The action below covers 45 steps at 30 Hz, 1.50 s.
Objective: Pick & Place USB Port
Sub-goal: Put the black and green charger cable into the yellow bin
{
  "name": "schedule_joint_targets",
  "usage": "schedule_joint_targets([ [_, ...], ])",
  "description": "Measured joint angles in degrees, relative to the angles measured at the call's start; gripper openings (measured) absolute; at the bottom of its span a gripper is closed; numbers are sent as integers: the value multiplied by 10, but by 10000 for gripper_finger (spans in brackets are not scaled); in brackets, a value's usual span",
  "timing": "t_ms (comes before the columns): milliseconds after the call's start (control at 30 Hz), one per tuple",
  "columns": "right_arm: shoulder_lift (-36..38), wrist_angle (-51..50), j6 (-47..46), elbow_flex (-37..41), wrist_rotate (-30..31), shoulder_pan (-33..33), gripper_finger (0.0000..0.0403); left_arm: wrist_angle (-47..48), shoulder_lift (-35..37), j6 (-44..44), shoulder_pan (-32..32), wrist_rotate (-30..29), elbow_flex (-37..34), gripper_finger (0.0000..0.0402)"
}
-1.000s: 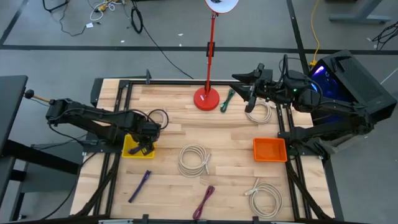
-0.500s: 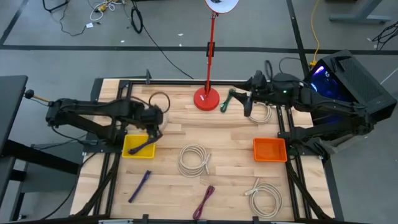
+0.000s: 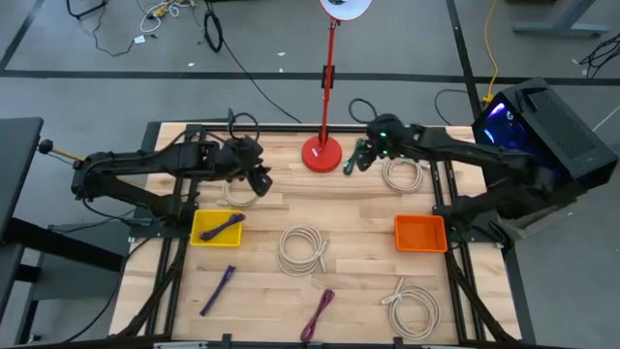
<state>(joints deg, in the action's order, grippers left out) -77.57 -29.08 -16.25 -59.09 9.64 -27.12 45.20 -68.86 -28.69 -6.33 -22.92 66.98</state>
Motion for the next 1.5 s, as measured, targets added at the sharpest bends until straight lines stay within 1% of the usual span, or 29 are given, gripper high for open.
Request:
schedule_joint_targets([
  [67,-30,37,-9,5,-24,-15,187,-3,0,0,0,0,0,167],
  [200,-83,109,-95,19,-131,-53,187,-4,0,0,1,1,0,167],
  [300,-107,125,-125,23,-172,-74,187,-4,0,-2,1,2,0,167],
  [367,-113,120,-122,28,-171,-81,187,-4,0,-2,1,2,0,167],
  [500,-109,110,-120,37,-140,-102,187,-4,0,-2,1,2,0,167],
  [633,-109,110,-125,59,-132,-128,187,-4,0,-1,1,2,0,167],
  [733,-110,137,-143,101,-152,-145,187,-4,0,9,1,2,0,167],
  [833,-109,204,-174,142,-187,-158,187,-4,0,13,1,2,0,167],
  [967,-111,249,-199,192,-194,-155,187,-5,0,14,1,2,0,167],
  [1133,-111,292,-217,224,-198,-154,187,-8,0,15,1,2,0,167],
  [1300,-114,325,-226,229,-198,-145,187,-14,0,13,1,2,0,167],
  [1500,-143,365,-239,229,-203,-135,187,-18,0,9,1,2,0,167],
])
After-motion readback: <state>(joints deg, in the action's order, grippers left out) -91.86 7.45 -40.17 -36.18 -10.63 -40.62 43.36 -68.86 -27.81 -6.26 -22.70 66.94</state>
